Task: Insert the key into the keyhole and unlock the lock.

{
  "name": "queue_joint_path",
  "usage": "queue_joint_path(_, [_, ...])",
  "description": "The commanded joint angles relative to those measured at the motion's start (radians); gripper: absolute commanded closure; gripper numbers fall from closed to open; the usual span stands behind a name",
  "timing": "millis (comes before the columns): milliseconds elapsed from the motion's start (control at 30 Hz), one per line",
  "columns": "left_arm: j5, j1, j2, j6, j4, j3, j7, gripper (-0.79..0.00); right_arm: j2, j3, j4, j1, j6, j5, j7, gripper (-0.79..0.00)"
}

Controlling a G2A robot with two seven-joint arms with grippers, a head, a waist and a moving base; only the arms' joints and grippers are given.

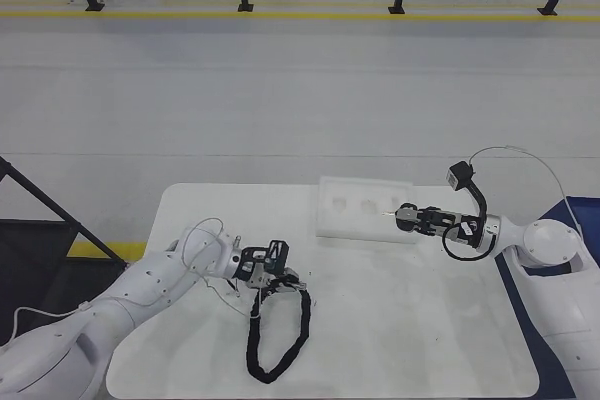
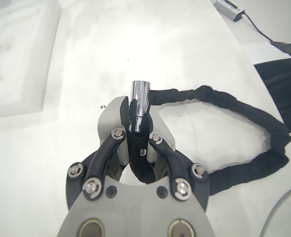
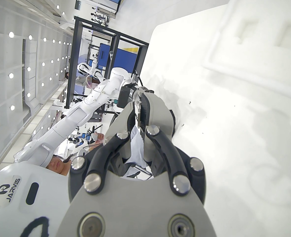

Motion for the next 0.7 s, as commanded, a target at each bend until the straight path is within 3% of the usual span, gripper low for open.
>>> queue_joint_path(0, [0.014, -0.004, 0.009, -0.005, -0.018, -0.008, 0.065, 0.000, 0.000, 0.000, 0.000, 0.000, 0.000, 0.000, 0.000, 0.000])
queue_joint_path(133, [0.043, -0.010, 0.031, 0.008, -0.058, -0.026, 0.183, 0.000, 0.004, -0.017, -0.073, -0.011, 0.018, -0.082, 0.005, 0.000])
queue_joint_path(433, [-0.053, -0.031, 0.082, 0.082, -0.248, -0.030, 0.258, 0.000, 0.029, 0.020, -0.310, -0.040, 0.086, -0.207, 0.124, 0.000])
queue_joint_path(667, [-0.009, -0.080, 0.094, 0.220, -0.275, 0.021, 0.396, 0.000, 0.047, 0.098, -0.426, -0.062, 0.111, -0.186, 0.176, 0.000])
